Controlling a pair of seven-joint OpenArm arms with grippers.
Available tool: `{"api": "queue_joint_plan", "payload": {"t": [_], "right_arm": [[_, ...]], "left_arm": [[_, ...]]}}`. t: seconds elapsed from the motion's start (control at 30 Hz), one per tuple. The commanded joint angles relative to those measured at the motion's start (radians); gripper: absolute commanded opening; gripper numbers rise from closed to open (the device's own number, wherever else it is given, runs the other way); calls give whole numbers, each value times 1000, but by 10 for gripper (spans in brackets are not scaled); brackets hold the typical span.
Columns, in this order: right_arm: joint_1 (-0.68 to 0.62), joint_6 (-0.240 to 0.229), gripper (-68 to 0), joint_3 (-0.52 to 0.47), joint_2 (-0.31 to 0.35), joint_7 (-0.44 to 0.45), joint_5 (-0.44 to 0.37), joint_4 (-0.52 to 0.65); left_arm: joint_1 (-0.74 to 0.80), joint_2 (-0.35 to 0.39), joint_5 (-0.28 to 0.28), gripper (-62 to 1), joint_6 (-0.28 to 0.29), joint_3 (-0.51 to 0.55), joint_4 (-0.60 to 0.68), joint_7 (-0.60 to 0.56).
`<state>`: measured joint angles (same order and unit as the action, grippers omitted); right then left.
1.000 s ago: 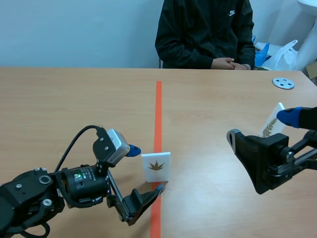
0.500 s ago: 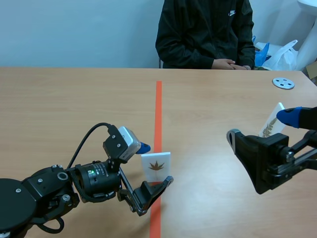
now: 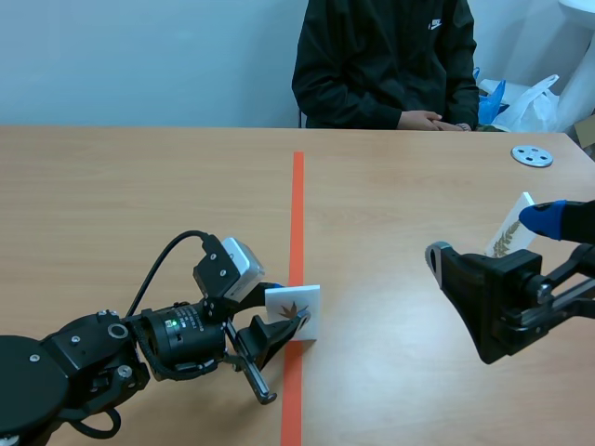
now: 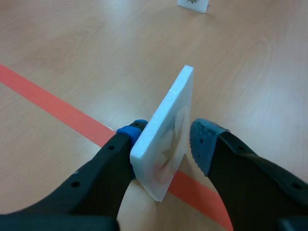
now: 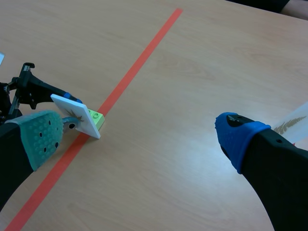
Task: Sort the leaf by its shape. The table is split by an orange tape line. A compound leaf with several leaflets goes to the left side, a simple leaf with one blade goes to the right side. Return to the home posture when a red brick is placed on the table.
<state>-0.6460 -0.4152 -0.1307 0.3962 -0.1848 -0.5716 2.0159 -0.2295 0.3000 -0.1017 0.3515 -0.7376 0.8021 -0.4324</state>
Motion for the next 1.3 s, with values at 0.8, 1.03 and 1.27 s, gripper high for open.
{"api": "queue_joint_plan", "payload": {"t": [0.8,1.03,1.27], "right_arm": [[12,3,4,-2,8,15,-7,7],[12,3,4,-2,8,14,-7,7],[12,3,4,-2,8,15,-8,7]], "left_arm": [[-3,84,-360,-546,-50,312,228,169],[-3,92,-395,-545,-225,467,224,251],[-7,120,-412,-546,-302,524,144,239]]}}
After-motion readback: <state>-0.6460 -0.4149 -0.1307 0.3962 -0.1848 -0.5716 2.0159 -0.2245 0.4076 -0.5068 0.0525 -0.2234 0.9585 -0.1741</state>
